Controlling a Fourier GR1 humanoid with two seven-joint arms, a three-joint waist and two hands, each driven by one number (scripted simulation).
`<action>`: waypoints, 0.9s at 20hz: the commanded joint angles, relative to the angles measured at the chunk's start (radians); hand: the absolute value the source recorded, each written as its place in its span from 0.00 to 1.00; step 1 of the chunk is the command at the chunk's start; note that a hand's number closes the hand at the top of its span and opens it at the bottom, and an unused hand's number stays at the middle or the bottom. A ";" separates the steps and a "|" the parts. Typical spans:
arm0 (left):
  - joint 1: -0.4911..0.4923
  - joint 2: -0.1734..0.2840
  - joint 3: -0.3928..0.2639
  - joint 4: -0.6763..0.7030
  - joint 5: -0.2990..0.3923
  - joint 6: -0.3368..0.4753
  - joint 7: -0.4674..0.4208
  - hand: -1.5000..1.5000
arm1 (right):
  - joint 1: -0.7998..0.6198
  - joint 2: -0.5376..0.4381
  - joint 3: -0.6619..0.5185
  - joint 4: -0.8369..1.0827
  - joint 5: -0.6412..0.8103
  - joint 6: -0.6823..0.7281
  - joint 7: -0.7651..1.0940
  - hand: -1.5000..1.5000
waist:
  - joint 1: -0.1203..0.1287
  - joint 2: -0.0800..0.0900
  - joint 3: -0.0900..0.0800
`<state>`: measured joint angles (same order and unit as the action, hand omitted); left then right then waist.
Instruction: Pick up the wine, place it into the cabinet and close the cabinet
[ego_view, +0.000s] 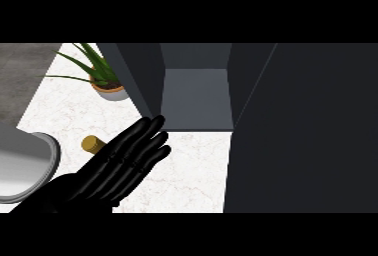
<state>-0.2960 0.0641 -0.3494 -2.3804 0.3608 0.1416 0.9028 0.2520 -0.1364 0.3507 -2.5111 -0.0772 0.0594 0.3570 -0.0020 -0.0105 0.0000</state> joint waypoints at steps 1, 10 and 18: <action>-0.029 0.022 0.040 -0.171 -0.035 0.034 0.044 0.00 | 0.026 -0.031 -0.012 -0.192 -0.029 -0.006 0.095 0.00 | 0.002 0.001 0.000; -0.051 0.092 0.218 -0.107 0.047 -0.022 0.052 0.00 | 0.051 -0.024 0.076 -0.243 0.040 -0.049 0.117 0.00 | -0.008 0.002 -0.001; -0.020 0.132 0.329 -0.053 0.078 -0.117 0.011 0.00 | -0.002 -0.045 0.032 -0.255 0.005 -0.066 0.157 0.00 | -0.003 0.005 -0.002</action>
<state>-0.3271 0.1790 -0.0556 -2.3651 0.3733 0.0461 0.9033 0.2378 -0.1641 0.3801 -2.5196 -0.0648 0.0209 0.3822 -0.0063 -0.0055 -0.0014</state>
